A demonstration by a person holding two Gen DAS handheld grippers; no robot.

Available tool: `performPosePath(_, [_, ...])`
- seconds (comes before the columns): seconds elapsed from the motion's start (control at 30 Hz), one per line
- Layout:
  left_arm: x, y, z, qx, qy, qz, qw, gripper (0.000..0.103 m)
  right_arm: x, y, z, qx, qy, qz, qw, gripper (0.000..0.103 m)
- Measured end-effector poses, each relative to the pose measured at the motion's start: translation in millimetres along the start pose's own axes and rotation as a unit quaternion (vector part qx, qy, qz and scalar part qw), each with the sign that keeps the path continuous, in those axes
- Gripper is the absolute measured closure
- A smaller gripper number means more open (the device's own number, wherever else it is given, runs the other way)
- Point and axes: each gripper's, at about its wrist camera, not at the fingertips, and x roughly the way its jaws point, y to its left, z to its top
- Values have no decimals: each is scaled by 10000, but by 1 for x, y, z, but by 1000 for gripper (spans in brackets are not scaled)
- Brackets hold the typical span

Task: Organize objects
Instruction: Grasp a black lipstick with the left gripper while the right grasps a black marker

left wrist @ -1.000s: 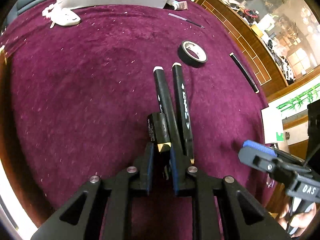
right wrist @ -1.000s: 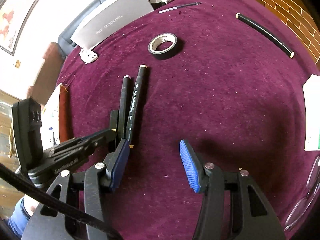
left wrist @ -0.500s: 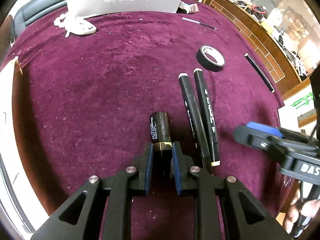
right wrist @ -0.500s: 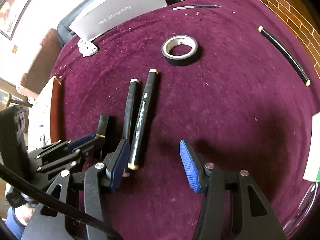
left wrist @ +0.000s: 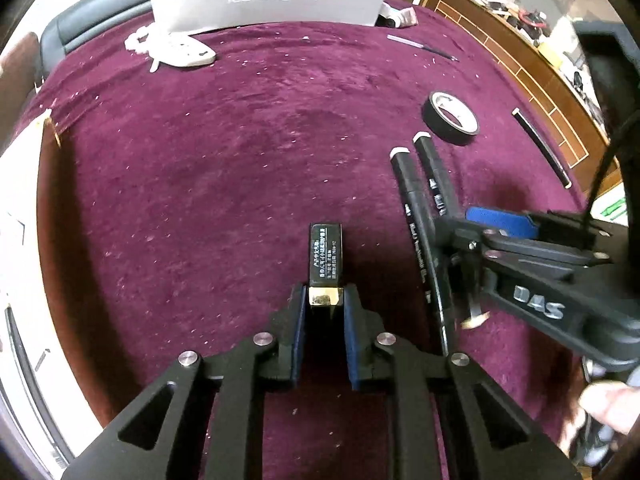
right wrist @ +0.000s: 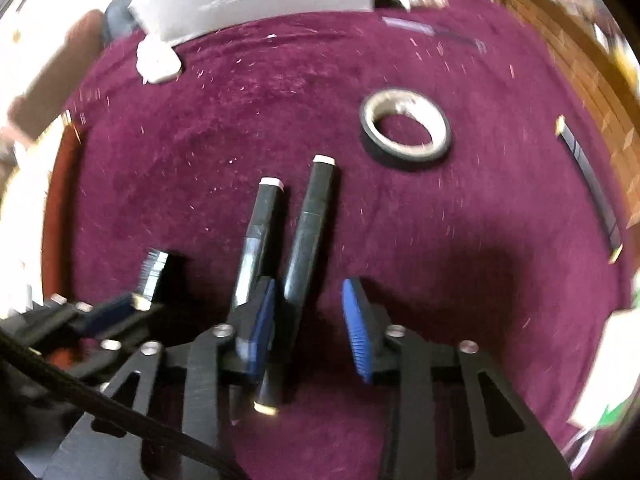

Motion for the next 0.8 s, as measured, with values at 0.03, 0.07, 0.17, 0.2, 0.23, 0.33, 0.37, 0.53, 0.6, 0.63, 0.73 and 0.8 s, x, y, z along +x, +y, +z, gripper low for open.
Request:
performPosePath(0.03, [-1,3,-2,-52,-11,30,10000,89,1,4,-1,-199,-34,-209,9996,88])
performPosePath(0.07, [-4,3,-3,-73,-26,23,10000,89,1,5,-3,-319,-62,-301,9990,90])
performPosePath(0.17, [-7,8,-8,-158,-73,-60,9998,89,-4,-4,-11,-255,-41,-112,9996,91])
performPosePath(0.2, [-8,10,-10,-188,-62,-108,9997,89,-5,-9,-14,-131,-9,64,9999,91])
performPosePath(0.23, [-10,12,-12,-237,-43,-162,9996,89,-7,-12,-17,-25,13,194,9998,91])
performPosePath(0.33, [-13,17,-18,-363,5,-311,9989,89,-14,-22,-28,185,24,449,9988,91])
performPosePath(0.37, [-13,16,-19,-380,-5,-331,9987,89,-17,-24,-31,243,1,514,9984,91])
performPosePath(0.53, [-21,24,-32,-504,-59,-597,9969,89,-34,-25,-46,346,-106,798,9962,91])
performPosePath(0.6, [-24,24,-34,-533,-92,-635,9965,89,-39,-21,-48,352,-120,861,9956,91])
performPosePath(0.63, [-26,25,-35,-537,-101,-642,9964,89,-41,-19,-49,358,-132,892,9953,91])
performPosePath(0.73, [-34,25,-36,-557,-156,-679,9960,89,-45,-9,-49,327,-154,971,9946,91])
performPosePath(0.8, [-41,28,-38,-545,-192,-707,9958,89,-47,-2,-49,290,-165,1020,9942,91])
